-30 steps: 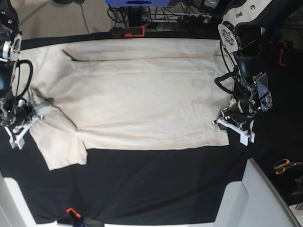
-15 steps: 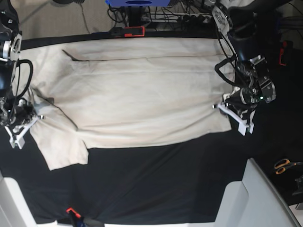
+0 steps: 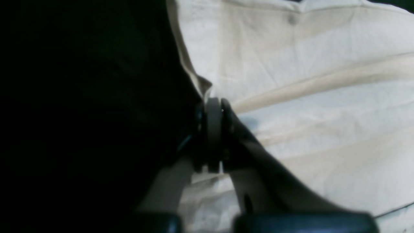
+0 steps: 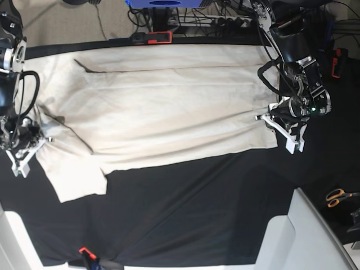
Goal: Fold the T-shirt properly
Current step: 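Lift the side edge with the left gripper and fold it inward, then grasp the shirt hem with the right gripper while left holds its edge, then pull the shirt toward the arms with both grippers, narrowing it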
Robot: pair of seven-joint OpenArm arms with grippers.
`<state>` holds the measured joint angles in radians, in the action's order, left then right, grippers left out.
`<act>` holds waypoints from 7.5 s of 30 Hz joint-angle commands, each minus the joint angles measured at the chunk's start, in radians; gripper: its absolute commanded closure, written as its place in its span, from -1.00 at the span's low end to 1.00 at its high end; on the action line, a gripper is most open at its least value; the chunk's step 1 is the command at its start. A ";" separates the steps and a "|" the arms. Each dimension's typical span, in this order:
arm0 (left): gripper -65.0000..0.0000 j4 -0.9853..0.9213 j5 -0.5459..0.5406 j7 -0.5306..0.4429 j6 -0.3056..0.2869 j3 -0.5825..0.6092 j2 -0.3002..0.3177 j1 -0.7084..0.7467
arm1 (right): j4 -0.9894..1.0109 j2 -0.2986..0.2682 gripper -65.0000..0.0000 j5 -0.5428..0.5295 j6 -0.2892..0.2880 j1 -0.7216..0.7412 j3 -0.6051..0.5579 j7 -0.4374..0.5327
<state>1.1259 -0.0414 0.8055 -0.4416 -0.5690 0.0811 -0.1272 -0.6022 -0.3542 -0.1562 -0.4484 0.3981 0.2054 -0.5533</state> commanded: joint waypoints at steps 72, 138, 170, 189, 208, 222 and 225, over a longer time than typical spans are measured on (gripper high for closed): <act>0.46 -0.309 -0.216 -0.093 0.008 -0.047 0.076 -0.191 | -0.012 -0.016 1.00 0.004 0.003 0.009 0.002 0.000; 1.00 0.001 -0.208 -0.008 0.010 0.024 0.078 -0.196 | -0.196 -0.045 0.99 0.007 0.004 0.080 -0.215 0.212; 1.00 0.207 -0.208 -0.004 0.010 0.024 0.076 -0.085 | -0.104 -0.093 0.99 0.007 0.001 0.088 -0.291 0.361; 1.00 0.313 -0.208 -0.002 0.010 0.066 0.075 -0.005 | -0.111 -0.095 1.00 0.152 0.006 0.071 -0.311 0.493; 1.00 0.451 -0.208 -0.008 0.010 0.093 0.072 0.097 | -0.296 -0.121 1.00 0.148 0.004 -0.129 -0.192 0.531; 1.00 0.509 -0.208 -0.007 0.010 0.126 0.055 0.217 | -0.496 -0.113 1.00 0.148 0.003 -0.275 -0.126 0.370; 1.00 0.509 -0.208 -0.010 0.010 0.126 0.055 0.240 | -0.531 -0.111 1.00 0.148 0.003 -0.298 -0.125 0.325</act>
<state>1.6154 -0.2401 0.8169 -0.4339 -0.4393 0.1226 0.1246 -1.1133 -0.4458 0.0006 -0.4534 0.0788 0.0700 -0.2474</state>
